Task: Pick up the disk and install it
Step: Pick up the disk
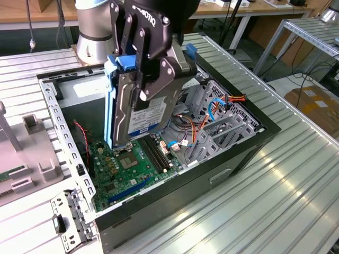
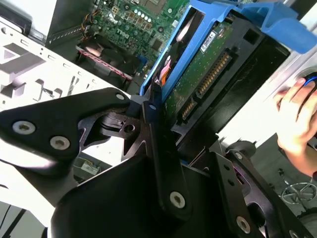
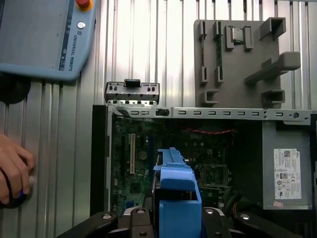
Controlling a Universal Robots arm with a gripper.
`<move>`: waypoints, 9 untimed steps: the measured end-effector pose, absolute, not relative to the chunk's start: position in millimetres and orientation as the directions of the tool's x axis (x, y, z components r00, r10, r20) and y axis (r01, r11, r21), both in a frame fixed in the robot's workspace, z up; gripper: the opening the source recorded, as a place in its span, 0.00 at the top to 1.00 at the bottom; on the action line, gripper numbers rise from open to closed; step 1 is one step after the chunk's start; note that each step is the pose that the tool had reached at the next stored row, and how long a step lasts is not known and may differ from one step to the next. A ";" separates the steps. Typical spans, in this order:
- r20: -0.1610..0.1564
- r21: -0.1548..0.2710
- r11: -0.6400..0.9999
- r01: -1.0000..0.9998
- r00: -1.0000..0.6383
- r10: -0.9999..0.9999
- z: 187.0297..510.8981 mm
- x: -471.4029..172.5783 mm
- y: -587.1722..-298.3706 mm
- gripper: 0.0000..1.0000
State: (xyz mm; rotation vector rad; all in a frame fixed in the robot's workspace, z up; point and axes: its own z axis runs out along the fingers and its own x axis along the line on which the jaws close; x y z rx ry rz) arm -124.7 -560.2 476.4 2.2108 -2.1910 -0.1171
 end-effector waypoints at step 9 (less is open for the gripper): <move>-0.034 0.077 -0.011 -0.997 0.009 -0.999 473.7 -81.9 -568.3 0.64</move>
